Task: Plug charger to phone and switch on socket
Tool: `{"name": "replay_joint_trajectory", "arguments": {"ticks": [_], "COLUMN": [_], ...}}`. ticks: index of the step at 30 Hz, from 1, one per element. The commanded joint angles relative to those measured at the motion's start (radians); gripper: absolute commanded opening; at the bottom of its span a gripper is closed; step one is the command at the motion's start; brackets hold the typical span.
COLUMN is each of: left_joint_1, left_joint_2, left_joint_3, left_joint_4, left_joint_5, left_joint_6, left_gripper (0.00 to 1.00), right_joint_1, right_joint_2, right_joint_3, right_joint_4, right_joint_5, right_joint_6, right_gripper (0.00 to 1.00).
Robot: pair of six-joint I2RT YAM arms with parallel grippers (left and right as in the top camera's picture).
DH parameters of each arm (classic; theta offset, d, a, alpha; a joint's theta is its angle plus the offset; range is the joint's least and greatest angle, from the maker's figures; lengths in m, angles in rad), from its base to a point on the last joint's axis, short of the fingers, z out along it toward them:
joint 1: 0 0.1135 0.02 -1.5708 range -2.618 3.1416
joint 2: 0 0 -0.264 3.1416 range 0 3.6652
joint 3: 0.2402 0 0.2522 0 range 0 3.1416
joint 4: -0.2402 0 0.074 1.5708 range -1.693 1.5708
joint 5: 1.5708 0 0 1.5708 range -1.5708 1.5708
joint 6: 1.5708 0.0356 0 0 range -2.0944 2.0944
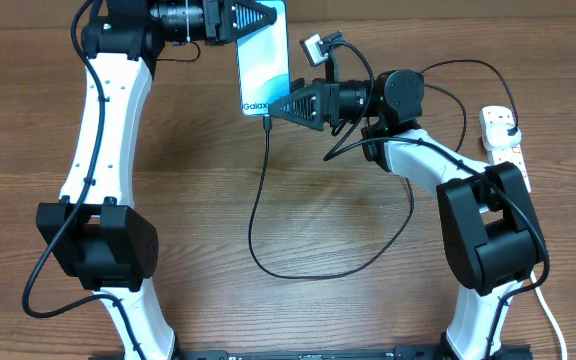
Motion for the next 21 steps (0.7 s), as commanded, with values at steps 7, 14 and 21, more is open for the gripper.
{"name": "replay_joint_trajectory", "arguments": {"ticks": [7,14,21], "left_joint_1": [0.081,0.139,0.14], "left_joint_2": [-0.005,-0.005,-0.005], "left_joint_3": [0.009,0.009,0.009], "left_joint_4": [0.0,0.0,-0.007], "left_joint_5": [0.056,0.074,0.062], "left_joint_6": [0.008,-0.019,-0.019], "left_gripper": [0.04,0.04,0.04], "right_joint_1": [-0.024,-0.09,-0.131], "right_joint_2": [0.001,0.001,0.001], "right_joint_3": [0.019,0.019,0.019], "right_joint_4": [-0.015,-0.402,-0.803], "right_joint_5": [0.013,0.017,0.038], "right_joint_6": [-0.012,-0.193,-0.495], "right_gripper": [1.0,1.0,1.0]}}
